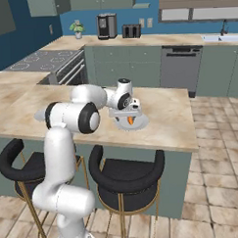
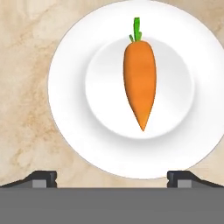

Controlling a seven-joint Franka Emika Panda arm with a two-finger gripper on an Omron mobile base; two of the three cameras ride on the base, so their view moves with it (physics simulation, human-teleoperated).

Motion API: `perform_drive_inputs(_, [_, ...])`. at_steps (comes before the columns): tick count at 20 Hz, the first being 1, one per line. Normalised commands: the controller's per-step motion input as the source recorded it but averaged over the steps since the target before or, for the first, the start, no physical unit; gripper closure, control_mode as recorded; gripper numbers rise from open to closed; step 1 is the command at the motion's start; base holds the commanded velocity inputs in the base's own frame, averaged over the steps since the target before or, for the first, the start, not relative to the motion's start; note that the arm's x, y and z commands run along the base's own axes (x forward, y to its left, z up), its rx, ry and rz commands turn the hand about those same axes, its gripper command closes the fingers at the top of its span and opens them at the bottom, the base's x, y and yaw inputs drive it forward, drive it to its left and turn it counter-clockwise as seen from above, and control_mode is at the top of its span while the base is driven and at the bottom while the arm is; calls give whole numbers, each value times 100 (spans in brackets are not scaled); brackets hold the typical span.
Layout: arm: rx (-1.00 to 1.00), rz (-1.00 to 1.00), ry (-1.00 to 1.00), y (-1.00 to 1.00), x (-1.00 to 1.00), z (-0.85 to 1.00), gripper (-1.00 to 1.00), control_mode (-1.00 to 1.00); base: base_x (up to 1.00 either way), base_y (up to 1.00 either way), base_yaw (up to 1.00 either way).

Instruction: Transport the chicken drumstick and carrot to the fridge. Place the chicken drumstick on the rack containing meat and place the carrot on the rack containing the vegetable, ensuring meats and vegetables are on different racks.

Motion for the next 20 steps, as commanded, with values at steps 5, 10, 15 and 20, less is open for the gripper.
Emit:
perform_drive_inputs(5, [0, 6, 0, -13, 37, -9, -100, -100, 0, 0, 0])
perform_drive_inputs(10, [0, 2, 1, 0, 39, -18, -100, -100, 0, 0, 0])
perform_drive_inputs(15, [0, 1, 0, 0, 18, -32, -100, -100, 0, 0, 0])
perform_drive_inputs(20, [0, 1, 0, 0, 10, -37, -100, -100, 0, 0, 0])
